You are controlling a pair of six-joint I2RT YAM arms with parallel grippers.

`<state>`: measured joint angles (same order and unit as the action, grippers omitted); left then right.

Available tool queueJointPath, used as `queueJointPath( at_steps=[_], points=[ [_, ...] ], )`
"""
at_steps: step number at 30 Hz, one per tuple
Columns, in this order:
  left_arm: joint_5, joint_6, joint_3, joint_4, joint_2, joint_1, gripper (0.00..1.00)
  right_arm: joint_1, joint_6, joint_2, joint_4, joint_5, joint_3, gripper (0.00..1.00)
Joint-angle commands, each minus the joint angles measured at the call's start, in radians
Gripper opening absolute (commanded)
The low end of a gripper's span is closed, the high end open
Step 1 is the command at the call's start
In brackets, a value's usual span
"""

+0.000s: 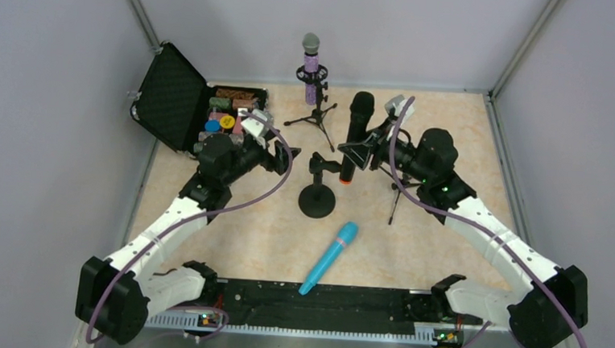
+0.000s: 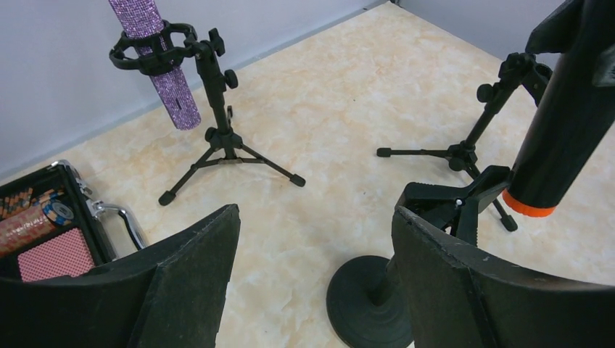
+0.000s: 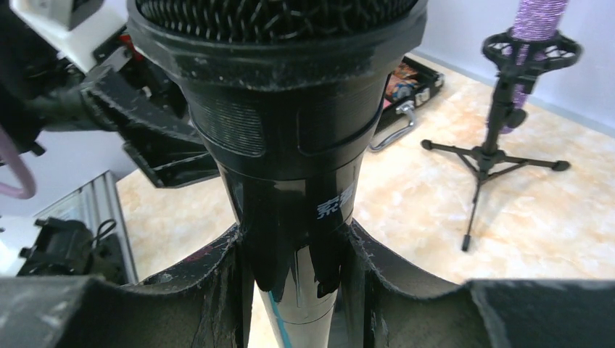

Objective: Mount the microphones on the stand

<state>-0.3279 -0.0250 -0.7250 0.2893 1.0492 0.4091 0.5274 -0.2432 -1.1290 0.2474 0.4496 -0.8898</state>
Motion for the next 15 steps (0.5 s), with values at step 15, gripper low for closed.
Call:
queueJointPath(
  at_steps=[15],
  points=[
    [-0.156,0.015,-0.059,-0.010,0.036,-0.013,0.80,0.069,-0.055,-0.040,0.123,-0.002,-0.005,0.00]
  ],
)
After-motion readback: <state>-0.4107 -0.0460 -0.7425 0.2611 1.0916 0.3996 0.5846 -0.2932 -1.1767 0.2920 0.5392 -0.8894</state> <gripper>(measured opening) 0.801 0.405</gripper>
